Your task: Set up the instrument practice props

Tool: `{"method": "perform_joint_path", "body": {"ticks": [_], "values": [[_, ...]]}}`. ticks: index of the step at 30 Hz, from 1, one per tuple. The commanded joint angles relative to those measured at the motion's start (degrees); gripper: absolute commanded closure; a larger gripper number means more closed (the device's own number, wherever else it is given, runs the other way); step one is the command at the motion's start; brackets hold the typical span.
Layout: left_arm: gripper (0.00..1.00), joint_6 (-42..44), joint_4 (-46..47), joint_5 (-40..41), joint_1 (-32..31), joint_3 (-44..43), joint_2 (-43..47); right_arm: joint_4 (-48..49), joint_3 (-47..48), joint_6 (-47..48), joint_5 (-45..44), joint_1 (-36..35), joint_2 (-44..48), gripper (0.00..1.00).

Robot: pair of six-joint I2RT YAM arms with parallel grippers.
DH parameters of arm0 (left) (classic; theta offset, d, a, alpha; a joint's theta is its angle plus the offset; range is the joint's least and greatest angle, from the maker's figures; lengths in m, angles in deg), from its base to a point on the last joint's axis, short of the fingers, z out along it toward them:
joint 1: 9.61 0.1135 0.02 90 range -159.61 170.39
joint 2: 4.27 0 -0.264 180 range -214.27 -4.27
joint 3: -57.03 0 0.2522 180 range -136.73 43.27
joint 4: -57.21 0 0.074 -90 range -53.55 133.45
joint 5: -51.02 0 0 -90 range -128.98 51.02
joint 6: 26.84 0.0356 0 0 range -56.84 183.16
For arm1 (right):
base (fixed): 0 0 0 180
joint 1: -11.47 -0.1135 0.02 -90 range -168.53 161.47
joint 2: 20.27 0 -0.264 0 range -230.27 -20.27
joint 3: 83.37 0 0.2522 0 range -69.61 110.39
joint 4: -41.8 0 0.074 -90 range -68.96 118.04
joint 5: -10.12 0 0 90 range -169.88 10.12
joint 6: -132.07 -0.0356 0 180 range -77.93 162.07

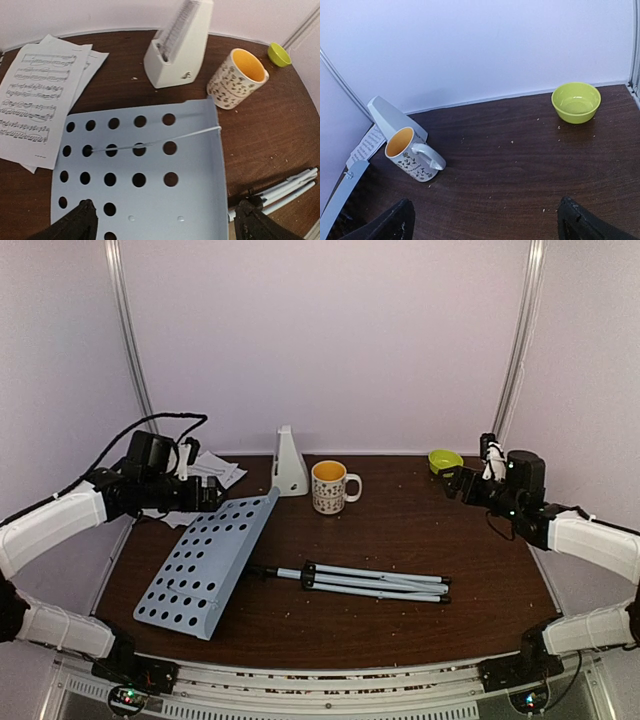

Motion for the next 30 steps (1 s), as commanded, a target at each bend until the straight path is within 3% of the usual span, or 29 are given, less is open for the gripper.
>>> {"method": "perform_joint_path", "body": {"ticks": [1,14,30], "values": [[0.02,1.76,0.64,-3.93,-4.89,-2.28,0.05,2.5,3.08,2.3,-7.42,-0.43,0.96,0.0],[0.05,-4.2,-0.4,0.47,-15.03,-6.7,-11.47,3.12,6.3,2.24,-1.04,-0.55,-3.04,0.0],[0.48,-9.83,-0.17,-0.96,-15.54,-6.43,-17.76,6.65,4.64,-1.03,6.16,-0.59,-5.49,0.0]]}}
